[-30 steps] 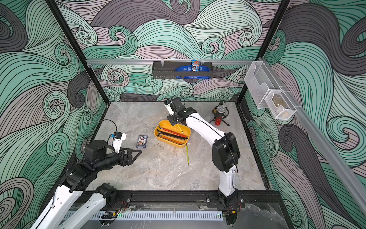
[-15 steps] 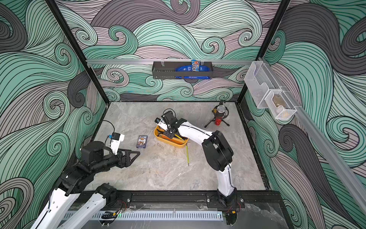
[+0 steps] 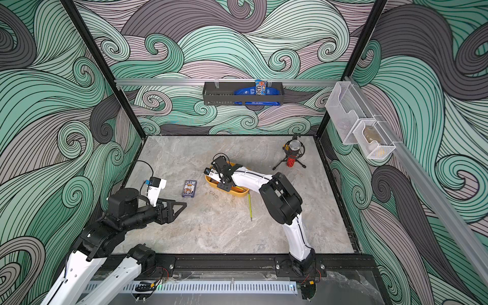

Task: Put the hex key on the desktop into the storage box
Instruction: Place the Allen key in the storage box.

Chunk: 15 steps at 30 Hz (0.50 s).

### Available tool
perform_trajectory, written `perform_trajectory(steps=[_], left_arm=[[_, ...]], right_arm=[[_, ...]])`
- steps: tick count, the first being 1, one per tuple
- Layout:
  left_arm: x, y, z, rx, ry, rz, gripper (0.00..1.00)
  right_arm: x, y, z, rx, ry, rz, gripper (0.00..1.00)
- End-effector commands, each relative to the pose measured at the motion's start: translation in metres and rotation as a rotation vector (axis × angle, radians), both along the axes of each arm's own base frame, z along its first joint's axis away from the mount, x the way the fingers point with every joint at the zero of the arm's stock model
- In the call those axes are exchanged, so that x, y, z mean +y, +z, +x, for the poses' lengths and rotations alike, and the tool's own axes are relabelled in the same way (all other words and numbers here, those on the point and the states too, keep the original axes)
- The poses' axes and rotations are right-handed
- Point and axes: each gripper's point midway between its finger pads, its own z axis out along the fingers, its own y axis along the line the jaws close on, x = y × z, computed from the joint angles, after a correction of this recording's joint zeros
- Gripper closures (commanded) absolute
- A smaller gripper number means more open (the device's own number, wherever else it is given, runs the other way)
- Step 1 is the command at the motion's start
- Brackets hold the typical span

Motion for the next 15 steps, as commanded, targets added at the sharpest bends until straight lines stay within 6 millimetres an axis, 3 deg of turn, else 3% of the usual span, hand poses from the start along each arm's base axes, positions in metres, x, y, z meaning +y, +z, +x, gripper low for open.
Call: perform_trajectory(steps=[1, 7, 12, 15], left_arm=[[-0.002, 0.014, -0.005, -0.031, -0.030, -0.007, 0.24], [-0.002, 0.013, -0.005, -0.026, -0.025, -0.008, 0.24], [-0.002, 0.014, -0.003, -0.029, -0.026, -0.010, 0.24], [-0.003, 0.013, -0.002, -0.027, -0.024, -0.011, 0.24]], right_arm=[[0.003, 0.000, 0.005, -0.019, 0.006, 0.000, 1.00], [0.007, -0.002, 0.005, -0.005, -0.007, 0.025, 0.99], [0.008, 0.004, 0.005, -0.006, -0.035, 0.047, 0.75], [0.006, 0.012, 0.006, -0.012, -0.050, 0.066, 0.70]])
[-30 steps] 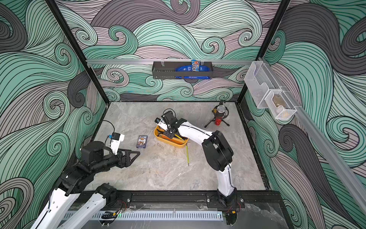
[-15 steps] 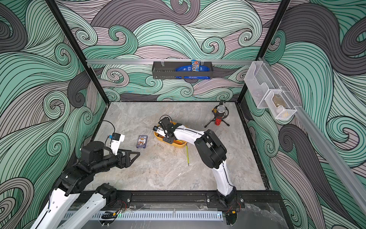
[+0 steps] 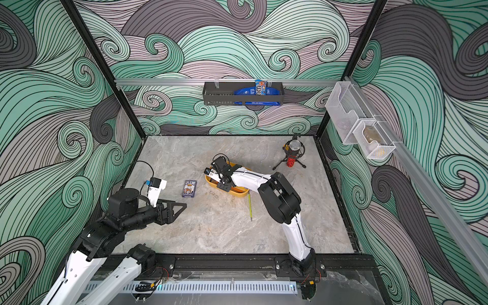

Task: Put the hex key on the desktop into the storage box
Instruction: Place the Allen key in the storage box, then pick up the Allen key from the center of the board.

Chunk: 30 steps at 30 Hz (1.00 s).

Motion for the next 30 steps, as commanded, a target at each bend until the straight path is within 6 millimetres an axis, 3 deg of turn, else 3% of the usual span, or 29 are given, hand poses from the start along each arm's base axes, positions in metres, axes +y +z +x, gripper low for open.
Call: perform_trajectory(steps=[1, 6, 10, 12, 16, 20, 24, 30], left_arm=[[-0.003, 0.016, 0.000, -0.041, -0.020, -0.015, 0.24], [-0.004, 0.016, 0.001, -0.044, -0.019, -0.017, 0.24], [-0.003, 0.016, 0.003, -0.050, -0.013, -0.013, 0.24], [-0.003, 0.016, 0.004, -0.053, -0.011, -0.011, 0.24], [-0.002, 0.016, 0.007, -0.060, -0.003, -0.010, 0.24], [-0.002, 0.016, 0.010, -0.068, 0.005, -0.006, 0.24], [-0.002, 0.014, 0.013, -0.070, 0.009, -0.006, 0.24], [-0.003, 0.013, 0.016, -0.071, 0.013, -0.006, 0.24]], right_arm=[[0.004, 0.018, 0.005, -0.017, -0.028, 0.050, 0.70], [0.005, 0.063, 0.021, -0.084, -0.111, 0.146, 0.69], [0.002, 0.129, 0.033, -0.152, -0.220, 0.311, 0.63], [-0.005, 0.154, 0.030, -0.168, -0.269, 0.378, 0.59], [-0.041, 0.184, 0.018, -0.205, -0.478, 0.470, 0.63], [-0.077, 0.175, -0.009, -0.066, -0.701, 0.579, 0.63], [-0.109, 0.136, -0.051, 0.138, -0.892, 0.623, 0.70], [-0.139, 0.068, -0.111, 0.307, -1.030, 0.490, 0.69]])
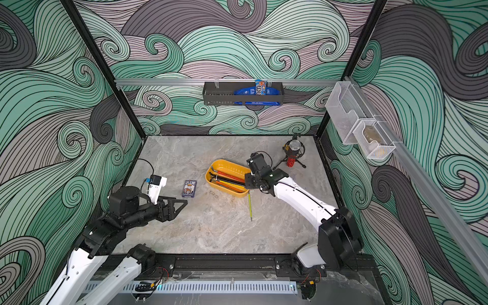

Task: Put the hex key on the desktop into the storage box
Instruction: Pick up the Allen key from the center of the board.

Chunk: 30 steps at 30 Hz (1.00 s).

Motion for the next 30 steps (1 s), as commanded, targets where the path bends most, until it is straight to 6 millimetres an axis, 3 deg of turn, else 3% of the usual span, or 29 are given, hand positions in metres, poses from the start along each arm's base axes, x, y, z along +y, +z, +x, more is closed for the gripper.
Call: perform_trajectory(steps=[1, 6, 15, 23, 30], left_arm=[[-0.001, 0.006, 0.005, -0.035, -0.002, -0.001, 0.24], [-0.003, 0.006, 0.005, -0.037, -0.005, -0.007, 0.24], [-0.002, 0.008, 0.004, -0.037, 0.002, -0.015, 0.24], [-0.002, 0.008, 0.002, -0.031, 0.002, -0.020, 0.24], [-0.002, 0.008, 0.003, -0.031, 0.000, -0.020, 0.24]], right_arm=[[-0.006, -0.028, -0.035, 0.163, -0.062, 0.016, 0.69], [-0.009, -0.058, -0.048, 0.232, -0.044, -0.053, 0.63], [0.003, -0.084, -0.044, 0.254, -0.021, -0.117, 0.61], [0.009, -0.098, -0.033, 0.241, -0.008, -0.136, 0.64], [-0.002, -0.106, -0.022, 0.203, -0.052, -0.205, 0.69]])
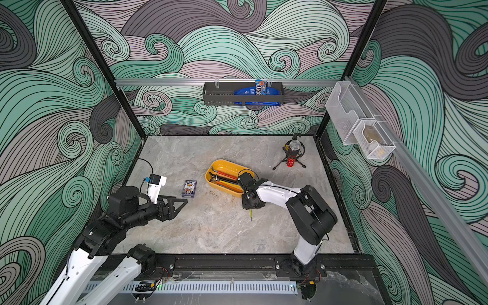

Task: Put the hex key on the desktop into the storage box
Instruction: Pick up the Allen key from the center of the board.

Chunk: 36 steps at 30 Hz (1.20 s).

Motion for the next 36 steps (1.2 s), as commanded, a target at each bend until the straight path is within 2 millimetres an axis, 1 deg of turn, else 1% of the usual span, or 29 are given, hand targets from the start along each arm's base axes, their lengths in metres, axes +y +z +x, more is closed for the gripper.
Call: perform_trajectory(steps=[1, 4, 8, 15, 18, 21, 25, 29, 36], left_arm=[[-0.002, 0.006, 0.001, -0.021, -0.006, -0.010, 0.24], [-0.002, 0.005, 0.001, -0.019, -0.006, -0.008, 0.24], [-0.002, 0.004, 0.001, -0.015, -0.007, -0.008, 0.24], [-0.002, 0.003, 0.001, -0.012, -0.010, -0.007, 0.24], [-0.002, 0.005, 0.001, -0.015, -0.008, -0.008, 0.24], [-0.002, 0.004, 0.001, -0.012, -0.007, -0.008, 0.24], [-0.002, 0.003, 0.001, -0.012, -0.007, -0.008, 0.24], [-0.002, 0.002, 0.001, -0.008, -0.008, -0.006, 0.24], [-0.002, 0.001, 0.001, -0.004, -0.011, 0.000, 0.24]], right_arm=[[-0.005, 0.001, 0.012, -0.055, -0.021, -0.040, 0.69], [-0.008, -0.004, 0.013, -0.054, -0.030, -0.059, 0.70], [-0.012, -0.008, 0.016, -0.046, -0.053, -0.046, 0.76], [-0.007, -0.015, 0.022, -0.008, -0.047, -0.013, 0.81], [-0.007, -0.022, 0.019, 0.020, -0.041, -0.011, 0.86], [-0.008, -0.024, 0.016, 0.027, -0.038, -0.016, 0.93], [-0.012, -0.021, 0.017, 0.015, -0.037, -0.023, 1.00], [-0.014, -0.013, 0.020, -0.012, -0.053, -0.022, 1.00], [-0.017, 0.008, 0.029, -0.057, -0.088, -0.008, 1.00]])
